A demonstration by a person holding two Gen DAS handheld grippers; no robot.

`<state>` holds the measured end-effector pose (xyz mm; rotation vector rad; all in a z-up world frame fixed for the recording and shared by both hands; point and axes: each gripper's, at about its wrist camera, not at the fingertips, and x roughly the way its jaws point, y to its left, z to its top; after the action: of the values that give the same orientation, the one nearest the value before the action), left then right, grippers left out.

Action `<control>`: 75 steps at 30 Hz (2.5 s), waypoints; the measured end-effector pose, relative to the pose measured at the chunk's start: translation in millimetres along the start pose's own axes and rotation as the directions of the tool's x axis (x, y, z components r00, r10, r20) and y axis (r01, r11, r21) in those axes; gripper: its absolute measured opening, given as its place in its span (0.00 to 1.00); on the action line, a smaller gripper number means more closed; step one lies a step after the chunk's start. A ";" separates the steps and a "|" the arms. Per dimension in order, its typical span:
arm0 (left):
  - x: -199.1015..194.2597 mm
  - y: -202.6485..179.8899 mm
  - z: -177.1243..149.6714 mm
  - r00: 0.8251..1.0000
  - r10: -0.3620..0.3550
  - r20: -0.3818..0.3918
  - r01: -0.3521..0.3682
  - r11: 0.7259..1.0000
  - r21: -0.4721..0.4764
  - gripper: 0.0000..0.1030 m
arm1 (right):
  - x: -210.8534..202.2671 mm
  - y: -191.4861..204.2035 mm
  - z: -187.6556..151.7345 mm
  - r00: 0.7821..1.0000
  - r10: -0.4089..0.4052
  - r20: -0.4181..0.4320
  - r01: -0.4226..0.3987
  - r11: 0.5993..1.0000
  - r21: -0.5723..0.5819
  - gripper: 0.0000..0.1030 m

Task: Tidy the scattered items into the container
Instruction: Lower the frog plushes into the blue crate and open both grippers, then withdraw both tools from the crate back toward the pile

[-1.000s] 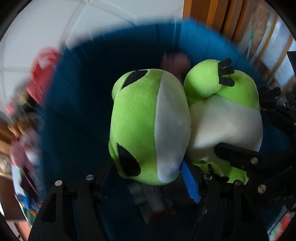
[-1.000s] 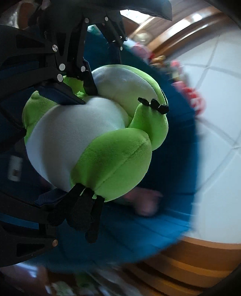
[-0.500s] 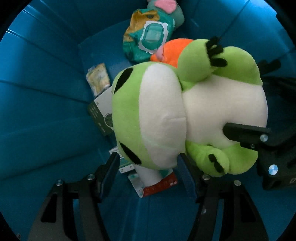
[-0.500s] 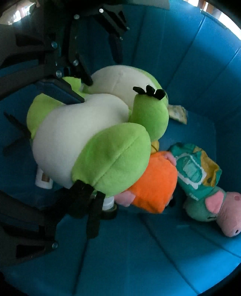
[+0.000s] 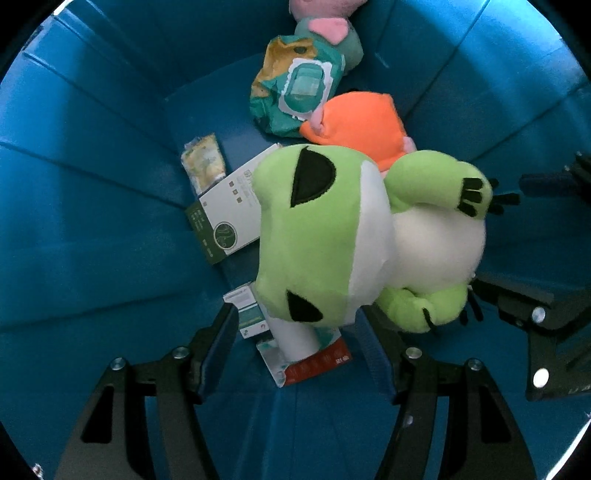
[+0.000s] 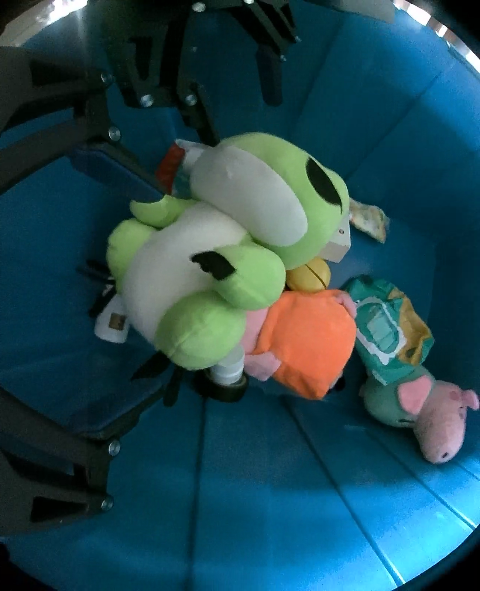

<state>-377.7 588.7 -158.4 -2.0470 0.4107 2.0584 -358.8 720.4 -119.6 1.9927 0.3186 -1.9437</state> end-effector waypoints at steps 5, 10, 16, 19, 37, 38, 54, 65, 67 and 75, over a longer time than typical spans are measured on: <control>-26.7 -2.5 -13.7 0.998 -0.032 0.054 0.032 0.999 0.013 0.63 | -19.6 10.1 -15.3 0.999 -0.008 0.052 0.009 1.000 -0.025 0.99; -50.4 -6.6 -32.2 0.991 -0.030 0.131 0.028 0.999 0.020 0.63 | -27.0 19.2 -30.4 0.996 -0.017 0.084 0.020 0.999 -0.033 0.99; -79.9 -7.7 -59.5 0.973 0.005 0.232 -0.011 1.000 0.027 0.63 | -31.7 26.1 -49.8 0.993 -0.014 0.121 0.017 1.000 -0.024 0.99; -94.4 -5.7 -71.3 0.961 0.006 0.277 -0.010 1.000 0.014 0.63 | -40.3 29.6 -58.7 0.989 -0.010 0.151 0.013 1.000 -0.019 0.99; -161.1 37.1 -152.4 0.860 0.093 0.502 -0.052 0.994 -0.096 0.63 | -115.0 110.7 -77.5 0.937 0.001 0.349 0.046 0.991 -0.126 0.99; -161.7 43.0 -157.3 0.859 0.099 0.503 -0.051 0.993 -0.107 0.63 | -116.6 117.8 -75.9 0.936 0.004 0.353 0.049 0.989 -0.141 1.00; -168.3 175.3 -250.6 0.822 0.230 0.522 -0.048 0.940 -0.338 0.63 | -123.8 257.0 -27.7 0.918 0.071 0.390 0.064 0.944 -0.322 1.00; -155.9 296.4 -333.5 0.819 0.287 0.497 -0.055 0.901 -0.430 0.63 | -113.5 390.5 3.5 0.915 0.113 0.388 0.050 0.921 -0.387 1.00; -152.7 317.9 -348.7 0.822 0.290 0.489 -0.055 0.897 -0.439 0.63 | -105.7 415.3 7.5 0.917 0.120 0.379 0.042 0.919 -0.393 1.00; -134.0 394.0 -402.6 0.813 0.331 0.480 -0.057 0.864 -0.500 0.63 | -81.9 481.1 23.0 0.912 0.185 0.366 -0.034 0.924 -0.382 1.00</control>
<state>-131.0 88.1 -4.0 -1.5126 0.0161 2.9851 -196.4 276.0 2.1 1.3165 0.4163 -1.9823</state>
